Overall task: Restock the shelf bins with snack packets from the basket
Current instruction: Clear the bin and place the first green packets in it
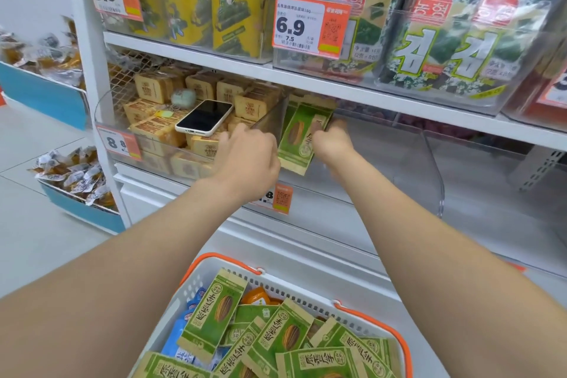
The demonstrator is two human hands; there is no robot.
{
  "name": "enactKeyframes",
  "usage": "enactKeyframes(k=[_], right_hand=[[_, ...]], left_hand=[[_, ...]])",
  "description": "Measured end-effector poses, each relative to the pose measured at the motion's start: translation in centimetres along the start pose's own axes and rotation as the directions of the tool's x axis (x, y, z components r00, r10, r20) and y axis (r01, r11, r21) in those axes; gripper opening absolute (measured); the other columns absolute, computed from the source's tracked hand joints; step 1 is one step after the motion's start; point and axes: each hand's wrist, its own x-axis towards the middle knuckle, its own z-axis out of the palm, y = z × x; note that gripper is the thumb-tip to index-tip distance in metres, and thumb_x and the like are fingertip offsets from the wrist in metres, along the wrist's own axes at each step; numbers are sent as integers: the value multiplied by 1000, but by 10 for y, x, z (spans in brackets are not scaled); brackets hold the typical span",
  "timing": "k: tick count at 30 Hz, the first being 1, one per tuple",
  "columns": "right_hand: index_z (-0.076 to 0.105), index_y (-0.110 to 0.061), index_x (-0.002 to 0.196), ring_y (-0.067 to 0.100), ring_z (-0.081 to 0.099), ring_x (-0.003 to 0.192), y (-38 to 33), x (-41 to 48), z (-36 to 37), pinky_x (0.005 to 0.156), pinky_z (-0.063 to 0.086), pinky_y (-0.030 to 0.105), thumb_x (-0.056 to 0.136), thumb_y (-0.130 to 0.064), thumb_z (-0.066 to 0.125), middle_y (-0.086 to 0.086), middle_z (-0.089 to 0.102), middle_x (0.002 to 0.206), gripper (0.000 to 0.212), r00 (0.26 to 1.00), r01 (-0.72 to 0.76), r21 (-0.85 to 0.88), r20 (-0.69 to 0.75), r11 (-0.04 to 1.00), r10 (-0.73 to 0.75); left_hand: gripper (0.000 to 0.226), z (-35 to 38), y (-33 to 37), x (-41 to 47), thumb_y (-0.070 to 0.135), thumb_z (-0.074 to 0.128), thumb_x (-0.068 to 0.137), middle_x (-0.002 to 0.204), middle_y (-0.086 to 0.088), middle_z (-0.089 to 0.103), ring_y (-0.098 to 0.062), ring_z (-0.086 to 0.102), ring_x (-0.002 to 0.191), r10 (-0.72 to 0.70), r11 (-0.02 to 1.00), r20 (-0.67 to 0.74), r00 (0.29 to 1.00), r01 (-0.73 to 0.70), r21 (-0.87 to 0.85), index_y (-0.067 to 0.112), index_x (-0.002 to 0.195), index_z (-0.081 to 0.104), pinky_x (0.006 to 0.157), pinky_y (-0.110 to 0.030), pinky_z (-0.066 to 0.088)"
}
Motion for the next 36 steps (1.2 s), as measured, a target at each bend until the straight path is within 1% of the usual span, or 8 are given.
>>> enactKeyframes(k=[4, 9, 15, 19, 24, 27, 31, 36], right_hand=[[35, -9, 148, 35, 61, 118, 8, 21, 10, 87, 50, 37, 103, -20, 56, 13, 61, 134, 51, 998, 56, -130, -21, 990, -59], [44, -14, 145, 35, 64, 116, 1, 43, 25, 79, 46, 32, 100, -16, 62, 11, 66, 125, 48, 991, 71, -267, -88, 961, -98], [55, -16, 130, 32, 65, 113, 7, 58, 40, 76, 43, 30, 98, -21, 66, 9, 67, 123, 34, 983, 44, -354, -154, 934, -105], [55, -14, 131, 27, 68, 108, 9, 61, 38, 71, 43, 28, 91, -28, 75, 7, 68, 118, 47, 966, -29, -340, -252, 940, -62], [68, -13, 106, 22, 71, 100, 7, 54, 33, 70, 45, 24, 87, -27, 80, 3, 72, 104, 25, 978, -28, -277, -208, 961, -31], [57, -13, 100, 24, 64, 87, 3, 39, 28, 68, 45, 27, 91, -29, 73, 1, 64, 93, 24, 988, -50, -359, -156, 932, -7], [62, -15, 87, 25, 68, 76, -13, 14, 21, 63, 48, 29, 94, -42, 58, 3, 69, 82, 29, 988, 142, -540, 30, 830, -149], [61, -11, 75, 30, 70, 68, -36, -18, 17, 72, 60, 34, 90, -42, 44, 9, 69, 70, 38, 959, 283, -508, 140, 814, -246]], left_hand=[[41, 12, -2, 3, 31, 36, 106, 76, 1, 55, -29, 47, 94, -16, 998, 270, 963, 0, 59, 18, 71, 55, 101, -56, 30], [44, 18, -8, 10, 31, 26, 110, 75, 10, 35, -28, 38, 92, -10, 1000, 432, 902, 10, 4, 19, 70, 39, 101, -56, 34], [42, 25, -10, 11, 31, 26, 108, 76, 2, 42, -31, 42, 86, 23, 1000, 402, 915, -22, -6, 18, 72, 44, 84, -49, 28], [42, 25, -10, 10, 28, 26, 109, 76, 3, 42, -31, 43, 87, 25, 1000, 396, 918, -22, -13, 17, 73, 45, 86, -50, 31], [39, 26, -12, 11, 28, 24, 109, 78, 4, 40, -30, 41, 88, 43, 999, 429, 902, -53, 11, 15, 81, 49, 85, -48, 28], [41, 24, -13, 10, 29, 23, 110, 77, 3, 41, -29, 40, 84, 60, 997, 434, 899, -72, 10, 16, 80, 48, 86, -49, 29], [36, 22, -23, 7, 33, 33, 109, 80, 1, 55, -27, 50, 82, 145, 987, 349, 926, -109, -122, 21, 81, 53, 79, -45, 41], [9, 13, -35, 1, 17, 58, 96, 98, 3, 58, -19, 54, 96, 184, 937, 112, 976, -140, -319, 25, 99, 61, 81, -37, 44]])
